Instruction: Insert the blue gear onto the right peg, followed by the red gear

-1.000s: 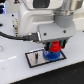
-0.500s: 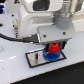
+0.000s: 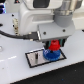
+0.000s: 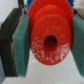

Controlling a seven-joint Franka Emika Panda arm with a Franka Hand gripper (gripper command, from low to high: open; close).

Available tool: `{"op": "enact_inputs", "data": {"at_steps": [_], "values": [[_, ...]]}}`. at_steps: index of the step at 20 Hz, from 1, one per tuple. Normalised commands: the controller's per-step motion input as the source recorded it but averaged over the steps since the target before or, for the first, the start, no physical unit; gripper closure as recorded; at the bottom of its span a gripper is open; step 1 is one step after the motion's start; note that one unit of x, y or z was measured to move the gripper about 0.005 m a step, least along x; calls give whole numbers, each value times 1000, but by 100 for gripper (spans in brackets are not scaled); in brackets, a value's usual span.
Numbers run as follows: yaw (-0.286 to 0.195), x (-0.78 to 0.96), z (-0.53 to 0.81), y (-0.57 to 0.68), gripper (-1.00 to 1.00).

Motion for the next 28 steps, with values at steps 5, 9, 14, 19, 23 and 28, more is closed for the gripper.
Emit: {"op": "enact_inputs", "data": {"at_steps": [5,9,14,19,23,28], "values": [[0,233,85,-46,100],[0,321,13,-29,100],[0,266,8,-62,100],[0,285,-66,-91,100],[0,211,-122,-113,100],[0,214,-76,-68,100]]}}
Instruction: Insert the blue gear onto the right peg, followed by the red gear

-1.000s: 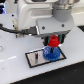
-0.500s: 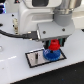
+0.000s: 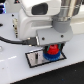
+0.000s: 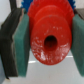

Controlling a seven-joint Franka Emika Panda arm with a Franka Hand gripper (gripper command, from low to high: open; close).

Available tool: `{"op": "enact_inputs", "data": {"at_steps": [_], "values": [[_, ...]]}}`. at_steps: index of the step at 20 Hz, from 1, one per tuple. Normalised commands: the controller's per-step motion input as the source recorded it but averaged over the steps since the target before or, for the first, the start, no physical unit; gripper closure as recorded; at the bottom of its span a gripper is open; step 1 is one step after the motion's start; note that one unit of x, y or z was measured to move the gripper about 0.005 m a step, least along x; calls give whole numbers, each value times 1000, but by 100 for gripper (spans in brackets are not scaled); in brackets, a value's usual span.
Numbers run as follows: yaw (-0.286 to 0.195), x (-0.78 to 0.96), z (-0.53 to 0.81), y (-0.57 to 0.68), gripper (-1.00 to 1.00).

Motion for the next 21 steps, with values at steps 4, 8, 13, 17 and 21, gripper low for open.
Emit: {"op": "enact_inputs", "data": {"at_steps": [4,8,13,17,21], "values": [[0,211,-38,-7,100],[0,115,33,58,100],[0,78,163,82,-100],[0,-2,639,83,-100],[0,-16,773,138,-100]]}}
